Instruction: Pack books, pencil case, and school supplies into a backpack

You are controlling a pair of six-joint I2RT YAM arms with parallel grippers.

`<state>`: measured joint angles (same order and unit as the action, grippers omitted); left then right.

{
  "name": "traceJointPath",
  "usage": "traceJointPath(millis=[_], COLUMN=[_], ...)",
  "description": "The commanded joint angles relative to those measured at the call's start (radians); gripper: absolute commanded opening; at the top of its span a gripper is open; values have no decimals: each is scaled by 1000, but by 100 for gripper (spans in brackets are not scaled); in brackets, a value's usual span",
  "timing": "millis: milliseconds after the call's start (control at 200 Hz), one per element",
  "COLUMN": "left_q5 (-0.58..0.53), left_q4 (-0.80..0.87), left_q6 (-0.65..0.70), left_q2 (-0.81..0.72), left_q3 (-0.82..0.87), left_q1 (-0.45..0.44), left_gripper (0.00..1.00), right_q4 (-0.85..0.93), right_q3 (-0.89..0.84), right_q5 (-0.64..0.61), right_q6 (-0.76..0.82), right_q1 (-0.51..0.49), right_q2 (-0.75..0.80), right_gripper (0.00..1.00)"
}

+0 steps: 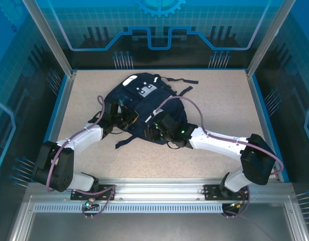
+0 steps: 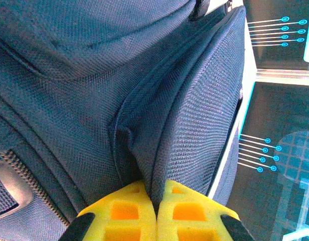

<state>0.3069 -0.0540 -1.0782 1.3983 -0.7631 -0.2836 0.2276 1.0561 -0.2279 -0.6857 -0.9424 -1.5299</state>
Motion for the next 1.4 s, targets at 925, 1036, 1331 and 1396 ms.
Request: traceJointPath(millis=[925,1036,1331,1396], left_q5=[61,63,64,65], left_q4=[-80,-81,-87,-88], left_q6=[5,5,3,-1], left_q2=[-27,-28,-32,-31], left_q3=[-24,-25,-20,-17], left_q1=[-29,-29,-31,-30], left_gripper=[0,0,0,0], right_q4=[221,207,220,223], right_q3=[244,257,297,304], right_q5=[-177,-155,-151,-153], right_q6=[-281,-270,-271,-273], right_q1=[-64,-56,-46,-44], right_q2=[-211,-235,-280,-291], right_gripper=[36,29,26,26])
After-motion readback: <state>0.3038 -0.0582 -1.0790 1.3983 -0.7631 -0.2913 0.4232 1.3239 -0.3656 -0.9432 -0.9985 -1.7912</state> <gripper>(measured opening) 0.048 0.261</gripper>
